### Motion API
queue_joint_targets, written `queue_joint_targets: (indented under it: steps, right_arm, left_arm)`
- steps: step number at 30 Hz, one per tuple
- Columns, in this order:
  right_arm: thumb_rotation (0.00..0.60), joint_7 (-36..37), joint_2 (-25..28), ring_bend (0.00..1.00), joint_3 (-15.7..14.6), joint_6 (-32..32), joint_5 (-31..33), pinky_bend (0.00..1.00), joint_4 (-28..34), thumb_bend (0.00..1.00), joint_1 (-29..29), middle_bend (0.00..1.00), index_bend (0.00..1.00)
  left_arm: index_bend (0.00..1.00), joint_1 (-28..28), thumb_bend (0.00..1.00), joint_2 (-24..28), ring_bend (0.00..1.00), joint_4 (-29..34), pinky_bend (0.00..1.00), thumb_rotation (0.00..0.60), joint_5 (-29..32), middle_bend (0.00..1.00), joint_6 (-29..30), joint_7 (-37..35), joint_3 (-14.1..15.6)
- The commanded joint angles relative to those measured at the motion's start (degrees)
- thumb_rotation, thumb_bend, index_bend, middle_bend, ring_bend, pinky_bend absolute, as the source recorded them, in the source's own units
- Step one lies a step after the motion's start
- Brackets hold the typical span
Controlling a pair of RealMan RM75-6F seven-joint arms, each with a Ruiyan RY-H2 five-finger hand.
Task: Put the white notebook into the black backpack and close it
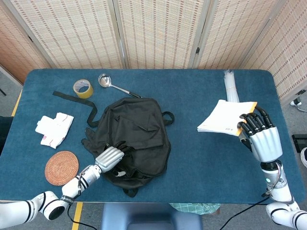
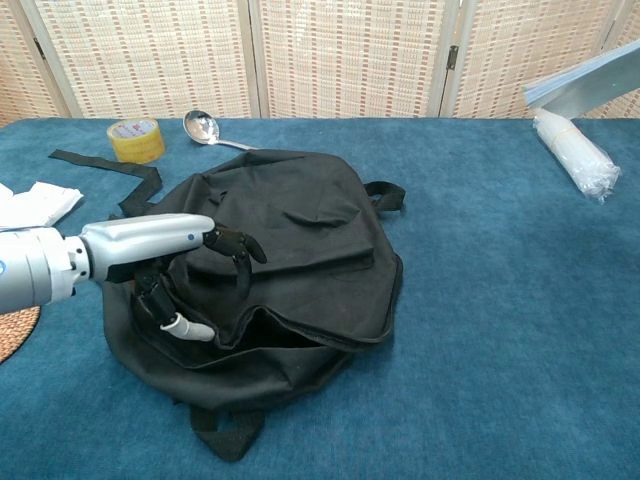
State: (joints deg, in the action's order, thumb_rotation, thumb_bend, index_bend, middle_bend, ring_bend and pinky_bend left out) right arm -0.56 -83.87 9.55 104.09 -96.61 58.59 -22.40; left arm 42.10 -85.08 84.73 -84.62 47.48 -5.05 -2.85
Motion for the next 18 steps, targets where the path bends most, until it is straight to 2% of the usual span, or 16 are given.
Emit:
queue_joint_targets:
  steps: [1,18]
  right_arm:
    - [0.600,0.1,-0.1,0.39,0.1,0.1,0.0,0.25,0.0,0.51,0.0,0.45,0.71]
    - [0.600,0.9,-0.4,0.38,0.2,0.1,0.2,0.25,-0.6,0.51,0.5,0.45,0.71]
  left_arm:
    - [0.44,0.1,0.27,0.6,0.20,0.8,0.02,0.600,0.4,0.20,0.2,0.3,-0.2]
    - [0.54,0.2,0.37,-2.5,0.23,-1.3,0.02,0.600,2.6,0.24,0.3,1.8,0.6]
